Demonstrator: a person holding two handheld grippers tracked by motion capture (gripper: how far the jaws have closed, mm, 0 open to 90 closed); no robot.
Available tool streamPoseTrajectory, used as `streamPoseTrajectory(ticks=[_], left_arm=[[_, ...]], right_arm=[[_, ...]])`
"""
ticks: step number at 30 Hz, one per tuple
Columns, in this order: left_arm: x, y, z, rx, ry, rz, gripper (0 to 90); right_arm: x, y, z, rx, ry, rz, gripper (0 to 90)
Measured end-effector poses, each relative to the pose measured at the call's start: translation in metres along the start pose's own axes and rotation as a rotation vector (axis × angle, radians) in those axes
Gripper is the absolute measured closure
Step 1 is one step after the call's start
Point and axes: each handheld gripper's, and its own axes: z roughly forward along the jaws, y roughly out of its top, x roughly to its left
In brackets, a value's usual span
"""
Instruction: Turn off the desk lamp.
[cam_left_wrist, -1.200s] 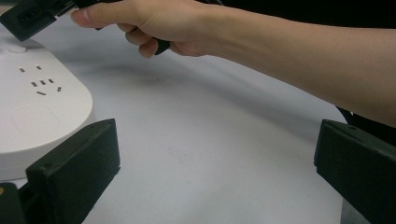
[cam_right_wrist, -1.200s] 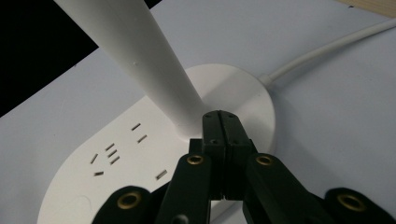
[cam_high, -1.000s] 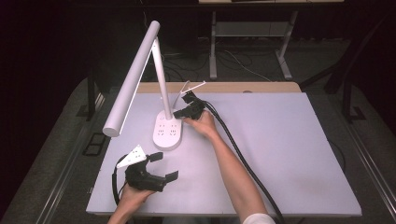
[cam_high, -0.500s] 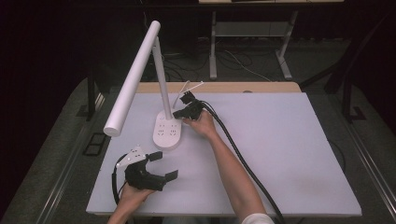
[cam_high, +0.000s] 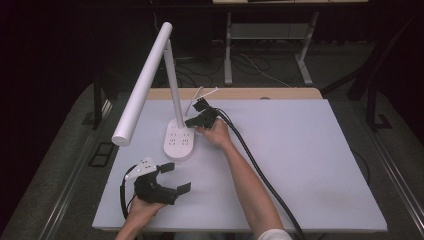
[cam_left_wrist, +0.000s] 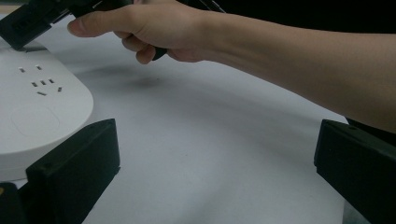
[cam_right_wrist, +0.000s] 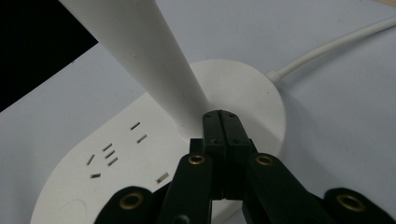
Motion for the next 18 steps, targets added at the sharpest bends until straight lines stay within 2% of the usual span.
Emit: streamPoseTrajectory(ticks=[6, 13, 18], left_arm=[[0.0007, -0.0002, -0.0007, 0.001, 0.0, 0.001, 0.0], [0.001, -0.0002, -0.0012, -0.001, 0.001, -0.003, 0.0], [0.0007, -0.0003, -0.001, 0.0, 0.0, -0.001, 0.0]], right_arm=[[0.0023, -0.0003, 0.0, -0.004, -0.018, -0.012, 90.0], [0.0013, 0.0005, -0.0013, -0.002, -0.006, 0.009, 90.0], [0.0011, 0.0005, -0.0014, 0.0, -0.014, -0.007, 90.0]])
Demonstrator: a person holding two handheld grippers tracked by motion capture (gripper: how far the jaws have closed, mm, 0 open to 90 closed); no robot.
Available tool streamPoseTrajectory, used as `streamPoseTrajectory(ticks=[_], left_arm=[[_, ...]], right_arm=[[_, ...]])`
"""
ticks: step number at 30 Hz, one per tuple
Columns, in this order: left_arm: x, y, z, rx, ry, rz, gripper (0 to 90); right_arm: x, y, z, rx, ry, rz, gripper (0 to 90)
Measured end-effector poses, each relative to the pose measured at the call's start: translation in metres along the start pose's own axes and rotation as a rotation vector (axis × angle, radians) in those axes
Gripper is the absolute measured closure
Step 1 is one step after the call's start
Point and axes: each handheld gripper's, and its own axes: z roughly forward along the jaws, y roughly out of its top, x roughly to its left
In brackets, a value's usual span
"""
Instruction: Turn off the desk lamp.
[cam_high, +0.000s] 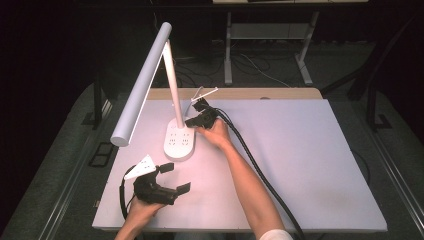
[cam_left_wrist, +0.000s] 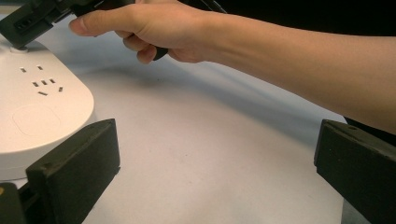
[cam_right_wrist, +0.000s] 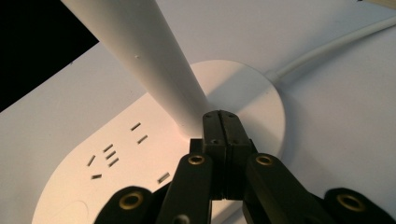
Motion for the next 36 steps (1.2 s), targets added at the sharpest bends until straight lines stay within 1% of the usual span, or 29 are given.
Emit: streamPoseTrajectory(ticks=[1, 6, 9, 11, 12, 13, 15, 18, 20, 22, 24, 31, 36], left_arm=[[0.0, 0.0, 0.0, -0.001, 0.0, 0.0, 0.0], [0.0, 0.0, 0.0, -0.001, 0.0, 0.001, 0.0], [0.0, 0.0, 0.0, -0.001, 0.0, -0.001, 0.0], [0.0, 0.0, 0.0, 0.001, 0.0, -0.001, 0.0], [0.0, 0.0, 0.001, 0.001, 0.0, -0.001, 0.0], [0.0, 0.0, 0.001, 0.0, 0.0, -0.002, 0.0], [0.001, 0.0, 0.0, 0.0, 0.001, -0.001, 0.0], [0.0, 0.0, 0.001, 0.001, 0.001, -0.002, 0.0], [0.0, 0.0, 0.001, 0.002, -0.001, -0.002, 0.0], [0.0, 0.0, 0.002, 0.004, 0.0, -0.002, 0.0], [0.0, 0.0, 0.002, 0.003, 0.0, -0.001, 0.0], [0.0, 0.0, 0.001, 0.003, 0.002, -0.004, 0.0], [0.0, 0.0, 0.001, 0.003, 0.004, -0.003, 0.0]], right_arm=[[0.0, 0.0, 0.0, 0.0, 0.001, 0.003, 90.0], [0.003, 0.0, 0.002, -0.002, -0.031, -0.015, 90.0], [0.004, -0.001, 0.001, 0.001, -0.03, -0.013, 90.0], [0.006, 0.0, -0.001, 0.009, -0.042, -0.026, 90.0], [0.007, 0.0, -0.002, 0.007, -0.04, -0.027, 90.0], [0.007, 0.0, -0.002, 0.012, -0.045, -0.041, 90.0], [0.007, -0.001, -0.004, 0.01, -0.045, -0.044, 90.0], [0.006, -0.002, -0.008, -0.01, -0.034, -0.029, 90.0], [0.006, -0.003, -0.013, -0.025, -0.025, -0.031, 90.0], [0.005, -0.004, -0.017, -0.029, -0.014, -0.033, 90.0], [0.005, -0.004, -0.022, -0.032, -0.015, -0.033, 90.0], [0.008, -0.005, -0.044, -0.044, 0.003, -0.038, 90.0], [0.006, -0.008, -0.061, -0.055, -0.004, -0.043, 90.0]])
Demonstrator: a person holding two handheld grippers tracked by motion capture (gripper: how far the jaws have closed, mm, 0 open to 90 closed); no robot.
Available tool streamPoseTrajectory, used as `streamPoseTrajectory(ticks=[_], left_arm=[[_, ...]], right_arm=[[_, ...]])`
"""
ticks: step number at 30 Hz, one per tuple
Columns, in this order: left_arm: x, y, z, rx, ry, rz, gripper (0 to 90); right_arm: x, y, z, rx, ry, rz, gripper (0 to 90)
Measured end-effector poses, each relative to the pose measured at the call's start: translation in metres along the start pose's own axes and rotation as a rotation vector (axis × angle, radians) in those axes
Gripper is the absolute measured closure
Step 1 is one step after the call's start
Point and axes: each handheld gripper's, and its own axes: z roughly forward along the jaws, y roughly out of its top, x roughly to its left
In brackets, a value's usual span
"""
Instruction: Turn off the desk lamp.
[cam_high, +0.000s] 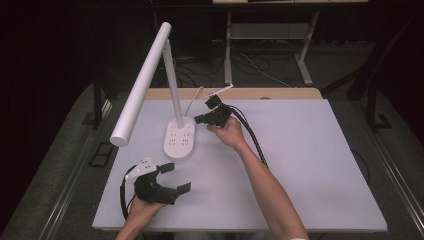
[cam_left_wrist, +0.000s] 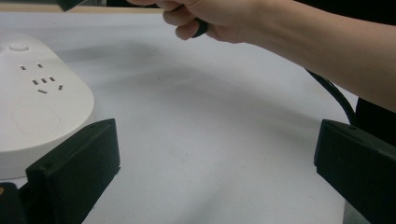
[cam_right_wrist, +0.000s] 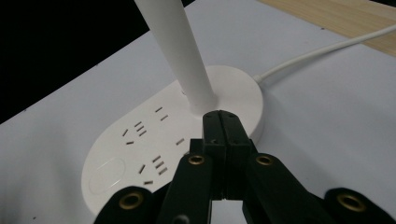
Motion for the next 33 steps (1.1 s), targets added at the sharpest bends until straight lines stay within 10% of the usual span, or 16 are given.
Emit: streamPoseTrajectory(ticks=[9, 33], left_arm=[[0.0, 0.0, 0.001, 0.002, 0.004, 0.0, 0.0], [-0.001, 0.0, 0.003, 0.006, 0.004, -0.001, 0.0]], right_arm=[[-0.003, -0.01, -0.036, -0.02, -0.006, 0.006, 88.2], [0.006, -0.049, -0.124, -0.079, -0.081, 0.033, 6.2]])
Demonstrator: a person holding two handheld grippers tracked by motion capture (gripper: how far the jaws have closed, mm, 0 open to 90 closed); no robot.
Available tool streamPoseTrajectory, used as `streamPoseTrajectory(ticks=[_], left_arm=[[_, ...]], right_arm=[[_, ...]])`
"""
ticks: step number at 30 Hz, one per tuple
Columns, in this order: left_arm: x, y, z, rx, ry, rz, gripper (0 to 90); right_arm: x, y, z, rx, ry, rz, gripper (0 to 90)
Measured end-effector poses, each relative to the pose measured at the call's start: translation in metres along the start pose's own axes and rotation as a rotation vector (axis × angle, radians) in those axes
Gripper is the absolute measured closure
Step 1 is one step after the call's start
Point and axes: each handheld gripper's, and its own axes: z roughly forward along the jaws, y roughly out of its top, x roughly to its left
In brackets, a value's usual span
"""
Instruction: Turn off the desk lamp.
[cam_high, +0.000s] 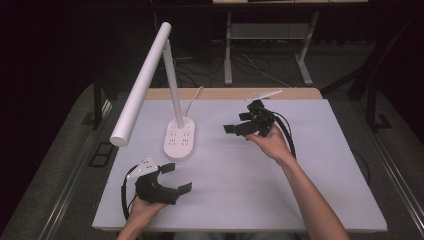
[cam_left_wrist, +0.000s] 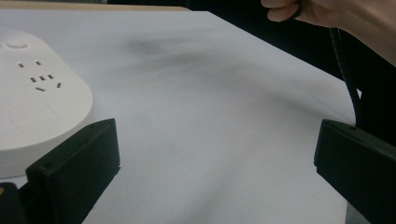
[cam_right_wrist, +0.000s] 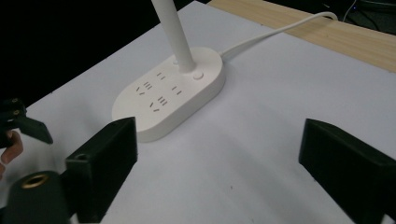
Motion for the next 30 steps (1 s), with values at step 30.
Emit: streamPoseTrajectory(ticks=[30], left_arm=[[-0.001, -0.001, 0.002, 0.021, -0.002, 0.008, 0.0]], right_arm=[[0.005, -0.092, -0.096, -0.078, -0.054, 0.049, 0.5]])
